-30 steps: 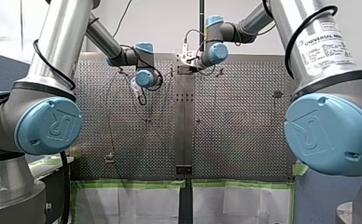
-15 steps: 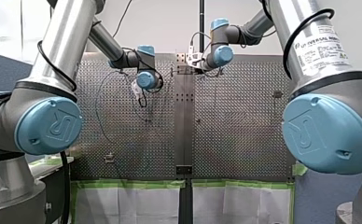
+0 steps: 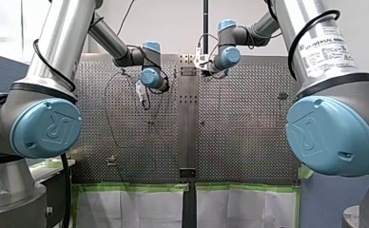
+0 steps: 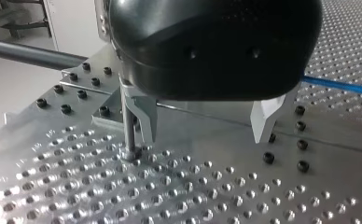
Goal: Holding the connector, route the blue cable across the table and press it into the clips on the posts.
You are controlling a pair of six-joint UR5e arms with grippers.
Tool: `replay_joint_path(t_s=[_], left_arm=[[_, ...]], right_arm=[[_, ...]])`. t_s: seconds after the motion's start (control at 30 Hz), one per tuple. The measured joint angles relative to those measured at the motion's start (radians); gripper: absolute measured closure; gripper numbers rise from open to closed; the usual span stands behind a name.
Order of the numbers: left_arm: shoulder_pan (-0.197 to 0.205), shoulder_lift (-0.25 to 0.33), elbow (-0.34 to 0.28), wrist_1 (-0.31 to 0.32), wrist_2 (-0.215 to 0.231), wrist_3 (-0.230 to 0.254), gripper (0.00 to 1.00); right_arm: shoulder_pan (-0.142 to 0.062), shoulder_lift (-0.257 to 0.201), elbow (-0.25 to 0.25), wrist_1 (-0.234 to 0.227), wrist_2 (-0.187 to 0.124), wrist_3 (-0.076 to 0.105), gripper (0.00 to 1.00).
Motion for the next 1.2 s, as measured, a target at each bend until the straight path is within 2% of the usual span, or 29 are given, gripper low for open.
replay_joint_path(t_s=[0.23, 0.4, 0.53, 0.67, 0.83, 0.97, 1.2], left_arm=[[-0.008, 0.059, -0.058, 0.031, -0.002, -0.019, 0.0], [-0.021, 0.107, -0.107, -0.001, -0.004, -0.009, 0.0], [-0.035, 0.144, -0.143, -0.032, -0.023, 0.007, 0.0], [-0.05, 0.18, -0.175, -0.037, -0.033, 0.016, 0.0], [-0.082, 0.224, -0.179, -0.028, -0.042, 0.046, 0.0], [-0.119, 0.259, -0.164, -0.012, -0.071, 0.081, 0.0], [-0.176, 0.235, -0.114, -0.036, -0.127, 0.118, 0.0]], right_arm=[[-0.011, 0.0, 0.002, 0.002, 0.003, 0.0, 1.0], [-0.02, -0.001, 0.002, 0.008, 0.002, 0.0, 1.0], [-0.022, -0.001, 0.002, 0.01, 0.002, 0.0, 1.0], [-0.024, -0.001, 0.002, 0.011, 0.002, 0.0, 1.0], [-0.024, -0.001, 0.002, 0.012, 0.003, 0.0, 1.0], [-0.024, -0.002, 0.002, 0.015, 0.003, -0.001, 1.0], [-0.025, -0.019, 0.001, 0.025, 0.002, -0.001, 1.0]])
